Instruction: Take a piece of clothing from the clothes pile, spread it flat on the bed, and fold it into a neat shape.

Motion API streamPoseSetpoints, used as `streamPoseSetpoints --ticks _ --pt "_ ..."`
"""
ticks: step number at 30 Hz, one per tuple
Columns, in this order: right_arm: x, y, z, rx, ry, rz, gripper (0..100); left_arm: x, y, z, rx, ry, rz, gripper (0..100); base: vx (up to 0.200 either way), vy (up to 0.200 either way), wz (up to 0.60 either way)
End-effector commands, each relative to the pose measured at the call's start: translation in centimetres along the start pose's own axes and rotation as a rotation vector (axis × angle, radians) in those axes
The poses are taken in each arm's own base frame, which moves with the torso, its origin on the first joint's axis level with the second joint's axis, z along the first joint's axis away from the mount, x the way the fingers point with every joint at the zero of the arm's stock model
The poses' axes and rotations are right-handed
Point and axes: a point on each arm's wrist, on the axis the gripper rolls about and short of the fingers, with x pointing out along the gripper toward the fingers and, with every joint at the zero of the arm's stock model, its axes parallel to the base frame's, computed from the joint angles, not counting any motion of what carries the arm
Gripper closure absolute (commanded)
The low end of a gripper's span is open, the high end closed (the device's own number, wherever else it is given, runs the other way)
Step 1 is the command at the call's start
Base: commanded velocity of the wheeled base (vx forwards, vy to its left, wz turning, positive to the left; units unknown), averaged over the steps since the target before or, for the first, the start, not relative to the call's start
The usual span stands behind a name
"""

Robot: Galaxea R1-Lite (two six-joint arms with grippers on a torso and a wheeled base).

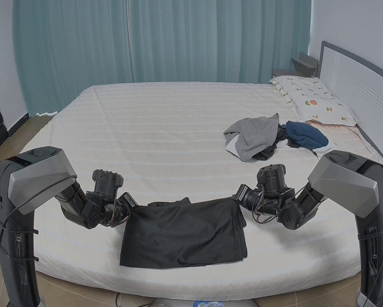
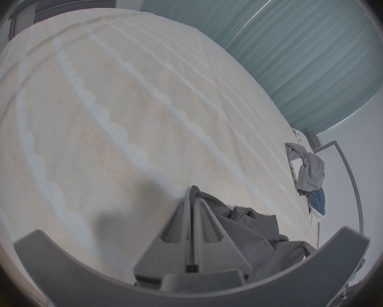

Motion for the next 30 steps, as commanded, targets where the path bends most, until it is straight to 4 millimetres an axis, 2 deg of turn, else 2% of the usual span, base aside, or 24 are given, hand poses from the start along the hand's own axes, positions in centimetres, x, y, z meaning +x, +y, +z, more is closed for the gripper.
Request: streamPoseSetpoints --ticks 1,8,18,19,24,25,28,30 --pt "0.1 -0.4 0.2 0.013 -0.005 -0.007 100 0.0 0.1 0.1 -0.002 -0.002 0.002 100 0.0 0.0 0.0" --pt "1.4 -1.1 0.5 0.043 -0.025 -0.009 100 0.1 0.1 0.0 -0.002 -0.001 0.003 100 0.0 0.0 0.0" --pt "1.4 -1.1 0.1 0.043 -0.012 -0.014 100 0.0 0.1 0.1 -0.006 -0.003 0.002 100 0.0 0.0 0.0" --pt "1.4 -1.1 0.1 0.043 -0.01 -0.013 0 0.0 0.1 0.1 -0.008 -0.002 0.0 0 0.0 0.0 0.0" --pt "1.3 -1.0 0.1 0.044 -0.013 -0.011 0 -0.1 0.1 0.3 -0.012 -0.004 0.0 0 0.0 0.0 0.0" --pt "0.7 -0.8 0.3 0.038 -0.022 -0.009 0 -0.2 0.2 0.4 -0.018 0.002 -0.003 0 0.0 0.0 0.0" --pt "-2.7 0.5 1.5 0.003 -0.036 0.022 0 -0.4 0.4 1.1 -0.07 0.0 -0.013 0 0.0 0.0 0.0" --pt "-4.8 0.8 1.5 -0.022 0.0 0.043 0 -0.6 0.2 1.3 -0.099 0.004 -0.029 0 0.0 0.0 0.0"
